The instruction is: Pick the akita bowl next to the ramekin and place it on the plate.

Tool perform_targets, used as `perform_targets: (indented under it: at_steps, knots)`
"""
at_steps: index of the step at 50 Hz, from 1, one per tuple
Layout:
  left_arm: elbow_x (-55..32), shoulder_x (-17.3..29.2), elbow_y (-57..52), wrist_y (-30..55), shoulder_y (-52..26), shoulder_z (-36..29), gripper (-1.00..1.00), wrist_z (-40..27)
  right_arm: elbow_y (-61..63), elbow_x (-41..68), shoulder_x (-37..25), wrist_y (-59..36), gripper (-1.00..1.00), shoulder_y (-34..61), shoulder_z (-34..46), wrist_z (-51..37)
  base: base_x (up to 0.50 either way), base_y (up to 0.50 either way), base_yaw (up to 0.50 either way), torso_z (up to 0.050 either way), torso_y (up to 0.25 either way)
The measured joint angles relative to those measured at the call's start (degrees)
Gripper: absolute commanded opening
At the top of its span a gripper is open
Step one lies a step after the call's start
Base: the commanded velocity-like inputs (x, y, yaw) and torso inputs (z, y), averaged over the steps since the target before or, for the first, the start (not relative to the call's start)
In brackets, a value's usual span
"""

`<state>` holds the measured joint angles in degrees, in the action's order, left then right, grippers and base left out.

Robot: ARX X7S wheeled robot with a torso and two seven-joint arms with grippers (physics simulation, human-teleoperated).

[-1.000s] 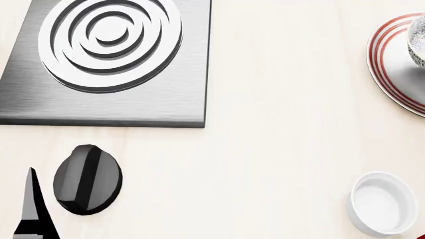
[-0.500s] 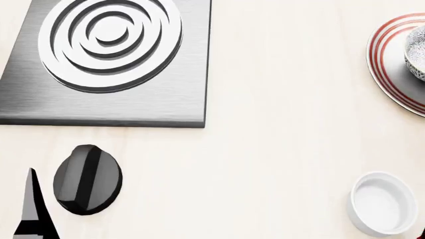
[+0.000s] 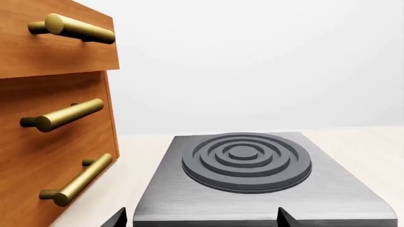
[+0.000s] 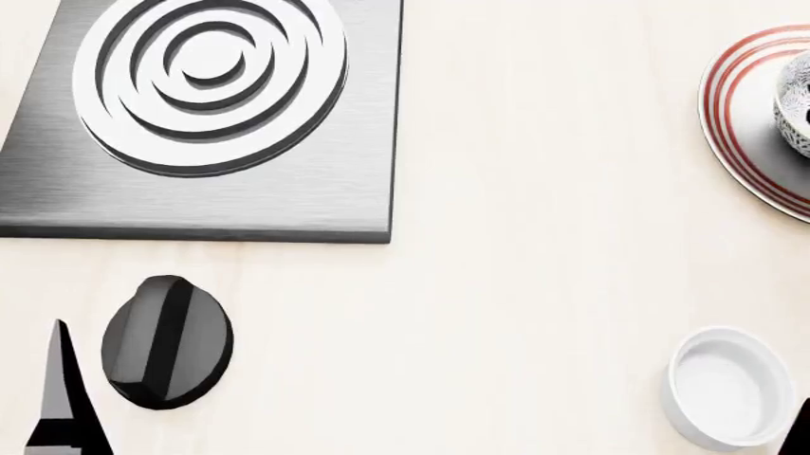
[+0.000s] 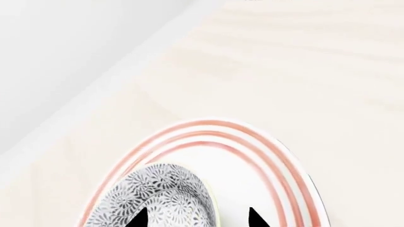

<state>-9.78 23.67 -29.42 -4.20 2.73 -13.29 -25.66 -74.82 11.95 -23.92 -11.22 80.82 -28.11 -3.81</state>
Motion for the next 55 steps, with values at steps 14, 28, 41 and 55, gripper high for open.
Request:
perform_targets:
  at_steps: [14, 28, 41, 55]
  knots:
    - [-0.02, 0.13, 0.11, 0.10, -0.14, -0.17, 1.00, -0.14, 1.75, -5.19, 0.85, -1.06, 1.00, 1.82, -0.98, 2.33, 0.00, 0.00, 0.00, 0.000, 0.000]
    - [0.09, 0.20, 0.26, 0.05, -0.19, -0.37, 1.00, -0.32, 29.12, -7.88, 5.45, -14.56, 1.00, -6.23, 1.37, 3.13, 0.00, 0.00, 0.00, 0.000, 0.000]
    - [0.17, 0.28, 0.14, -0.15, 0.00, -0.49, 1.00, -0.55, 58.34, -8.65, 9.68, -23.08, 1.00, -19.71, 4.30, 5.45, 0.00, 0.00, 0.00, 0.000, 0.000]
    - [0.41, 0.37, -0.08, -0.59, 0.47, -0.79, 1.00, -0.74, 81.41, -9.10, 14.49, -23.47, 1.00, -34.95, 8.11, 7.04, 0.00, 0.00, 0.00, 0.000, 0.000]
